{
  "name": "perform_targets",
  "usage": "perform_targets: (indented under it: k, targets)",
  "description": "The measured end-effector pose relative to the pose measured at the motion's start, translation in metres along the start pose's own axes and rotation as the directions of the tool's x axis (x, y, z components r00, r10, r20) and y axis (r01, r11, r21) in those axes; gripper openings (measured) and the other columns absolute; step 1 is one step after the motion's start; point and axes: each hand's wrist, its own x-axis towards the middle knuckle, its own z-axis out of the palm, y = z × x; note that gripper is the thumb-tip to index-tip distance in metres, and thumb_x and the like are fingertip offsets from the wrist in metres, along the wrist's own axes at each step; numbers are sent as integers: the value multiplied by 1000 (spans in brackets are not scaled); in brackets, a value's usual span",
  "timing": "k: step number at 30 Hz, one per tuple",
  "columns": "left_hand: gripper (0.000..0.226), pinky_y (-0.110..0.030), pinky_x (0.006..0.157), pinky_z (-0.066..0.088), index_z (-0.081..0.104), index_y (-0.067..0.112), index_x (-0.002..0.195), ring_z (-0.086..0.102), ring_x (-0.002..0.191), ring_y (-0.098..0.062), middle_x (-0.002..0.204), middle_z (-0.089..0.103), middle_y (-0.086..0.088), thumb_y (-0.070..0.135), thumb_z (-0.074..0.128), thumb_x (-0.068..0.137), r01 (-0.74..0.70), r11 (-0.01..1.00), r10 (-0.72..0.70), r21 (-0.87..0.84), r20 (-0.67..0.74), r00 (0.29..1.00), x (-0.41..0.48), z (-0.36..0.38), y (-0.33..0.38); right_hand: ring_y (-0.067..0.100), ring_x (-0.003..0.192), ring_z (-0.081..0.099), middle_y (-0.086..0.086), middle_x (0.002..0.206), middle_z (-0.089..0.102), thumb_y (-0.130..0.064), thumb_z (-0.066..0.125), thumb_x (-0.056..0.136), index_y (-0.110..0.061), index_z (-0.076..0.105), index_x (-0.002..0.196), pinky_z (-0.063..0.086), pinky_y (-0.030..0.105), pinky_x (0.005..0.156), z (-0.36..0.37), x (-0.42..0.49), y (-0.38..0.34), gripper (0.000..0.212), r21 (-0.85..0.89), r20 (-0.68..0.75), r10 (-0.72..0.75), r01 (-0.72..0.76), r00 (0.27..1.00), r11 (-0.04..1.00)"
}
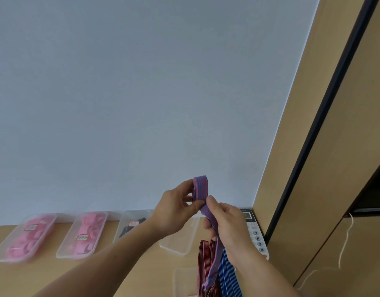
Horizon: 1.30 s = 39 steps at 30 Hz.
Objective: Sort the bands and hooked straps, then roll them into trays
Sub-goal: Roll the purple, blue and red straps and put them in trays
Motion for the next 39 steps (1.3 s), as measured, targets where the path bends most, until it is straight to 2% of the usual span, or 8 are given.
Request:
perform_targets:
  k: [7, 13, 16, 19, 23, 27, 33, 39]
  targets:
    - [36, -15, 72, 50, 50, 31, 130, 62, 89, -4, 105, 68, 16, 36, 54, 95, -271, 892, 288, 361, 6, 957, -7, -1, -8, 18, 46, 48, 9, 60, 64, -79, 54, 65, -8, 67, 76, 39, 29, 51, 3, 0, -1, 73, 13, 20, 29, -29, 999, 999]
    - [46, -31, 56, 59, 64, 12, 125, 74, 89, -22, 124, 69, -5, 7, 77, 81, -464, 639, 546, 613, 63, 835, -8, 6, -17, 16, 48, 50, 7, 61, 65, -79, 55, 63, -10, 73, 77, 42, 31, 57, 4, 3, 1, 73, -2, 15, 79, -79, 997, 997]
    - [54, -29, 74, 60, 61, 14, 133, 71, 101, -18, 136, 62, -4, 4, 75, 81, -340, 782, 409, 523, -19, 912, -7, 6, -20, 15, 48, 51, 5, 62, 65, -74, 57, 64, -7, 71, 81, 41, 30, 56, 3, 1, 0, 71, 15, 19, 51, -52, 999, 999]
    - [66, -25, 87, 55, 42, 24, 146, 66, 107, -12, 133, 62, -1, 4, 62, 86, 138, 990, -138, 20, -2, 990, -2, 6, -11, 13, 49, 52, 5, 64, 68, -61, 62, 73, -7, 66, 78, 41, 24, 50, 4, 0, -3, 54, 38, 2, -21, 21, 1000, 999]
    - [50, -37, 84, 51, 61, 10, 125, 70, 94, -24, 106, 74, -8, 34, 56, 82, 560, 665, -460, -494, 320, 828, 3, -4, 3, 12, 51, 54, 5, 71, 71, -37, 64, 90, -8, 67, 87, 42, 23, 53, 3, 1, -2, 30, 54, -12, -85, 86, 996, 995]
    - [28, -38, 80, 48, 69, 15, 87, 55, 69, -21, 83, 62, -11, 42, 63, 83, 524, 667, -356, -529, 392, 848, 2, -8, 15, 14, 52, 56, 7, 72, 72, -40, 69, 80, -8, 68, 91, 45, 24, 56, 6, 0, 2, 33, 4, 33, -152, 152, 988, 988]
    - [38, -45, 82, 55, 60, 3, 105, 65, 76, -29, 100, 72, -20, 29, 71, 80, 457, 649, -365, -608, 279, 888, 1, -9, 14, 13, 44, 53, 8, 67, 73, -50, 71, 71, -9, 68, 81, 44, 24, 47, 6, 2, -1, 43, -67, 4, -128, 128, 992, 990]
    - [48, -46, 85, 55, 56, 13, 115, 68, 83, -30, 98, 75, -16, 25, 78, 74, 311, 810, -344, -497, 27, 939, 5, -9, 15, 15, 43, 51, 9, 60, 69, -38, 67, 89, -4, 63, 75, 41, 30, 50, 6, 0, 3, 38, -92, -17, -55, 53, 998, 994]
